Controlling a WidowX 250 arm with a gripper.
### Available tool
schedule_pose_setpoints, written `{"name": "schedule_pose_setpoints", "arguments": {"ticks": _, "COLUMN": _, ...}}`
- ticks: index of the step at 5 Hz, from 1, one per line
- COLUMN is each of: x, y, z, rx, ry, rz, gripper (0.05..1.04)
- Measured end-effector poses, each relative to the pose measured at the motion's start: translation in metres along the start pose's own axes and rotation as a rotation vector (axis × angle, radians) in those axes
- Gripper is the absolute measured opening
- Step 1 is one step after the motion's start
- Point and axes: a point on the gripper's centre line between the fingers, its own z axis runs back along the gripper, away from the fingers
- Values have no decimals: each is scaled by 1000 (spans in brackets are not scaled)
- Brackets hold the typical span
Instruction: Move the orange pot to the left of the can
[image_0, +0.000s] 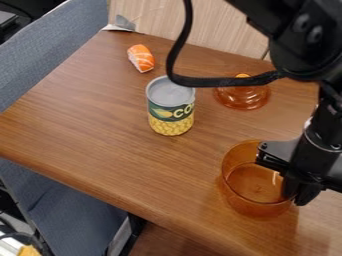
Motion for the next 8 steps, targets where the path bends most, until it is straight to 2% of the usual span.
{"name": "schedule_pose_setpoints", "arguments": {"ticks": 1, "x": 15, "y": 6, "z": 15, "rx": 19, "ry": -42, "rz": 51, "gripper": 83}}
{"name": "schedule_pose_setpoints", "arguments": {"ticks": 2, "x": 45, "y": 16, "z": 33, "rx": 34, "ry": -71, "rz": 146, "gripper": 83}}
{"name": "schedule_pose_setpoints", "arguments": {"ticks": 3, "x": 85, "y": 36, "z": 62, "rx": 19, "ry": -96, "rz": 288, "gripper": 83}}
{"name": "schedule_pose_setpoints", "arguments": {"ticks": 4, "x": 123, "y": 70, "z": 76, "rx": 71, "ry": -106, "rz": 457, "gripper": 82}}
{"name": "schedule_pose_setpoints", "arguments": {"ticks": 5, "x": 156, "y": 118, "z": 68, "rx": 160, "ry": -95, "rz": 670, "gripper": 82}}
{"name": "schedule_pose_setpoints", "arguments": {"ticks": 6, "x": 168, "y": 154, "z": 63, "rx": 191, "ry": -86, "rz": 818, "gripper": 82}}
{"name": "schedule_pose_setpoints", "arguments": {"ticks": 8, "x": 163, "y": 201, "z": 52, "rx": 219, "ry": -57, "rz": 981, "gripper": 82}}
